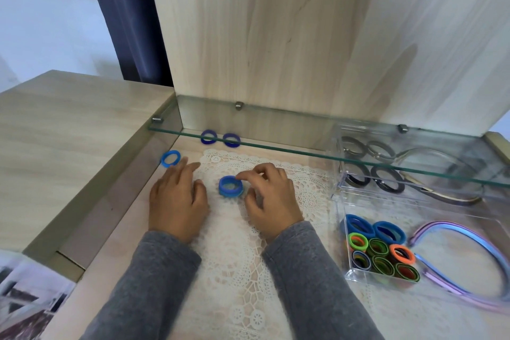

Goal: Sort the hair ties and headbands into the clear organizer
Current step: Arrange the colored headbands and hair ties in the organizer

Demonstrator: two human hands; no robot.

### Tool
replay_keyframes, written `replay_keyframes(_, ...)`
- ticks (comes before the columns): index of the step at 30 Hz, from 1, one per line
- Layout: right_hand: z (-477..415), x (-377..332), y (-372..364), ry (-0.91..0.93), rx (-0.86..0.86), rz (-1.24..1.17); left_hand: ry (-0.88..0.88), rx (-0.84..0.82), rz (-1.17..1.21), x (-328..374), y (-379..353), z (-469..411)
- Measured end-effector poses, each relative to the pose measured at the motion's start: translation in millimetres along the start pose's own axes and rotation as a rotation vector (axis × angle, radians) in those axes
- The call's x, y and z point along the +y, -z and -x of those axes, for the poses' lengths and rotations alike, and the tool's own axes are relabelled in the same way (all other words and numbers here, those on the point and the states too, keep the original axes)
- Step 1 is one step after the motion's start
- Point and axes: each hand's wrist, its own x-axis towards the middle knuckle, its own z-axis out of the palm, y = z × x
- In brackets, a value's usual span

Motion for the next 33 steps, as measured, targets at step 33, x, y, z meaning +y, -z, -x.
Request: replay_keyframes(33, 2.5, -3.9, 6.7, 0.041, -0.154, 0.179, 0.041, -0.161, -0.188, 0.4, -4.3, -1.6)
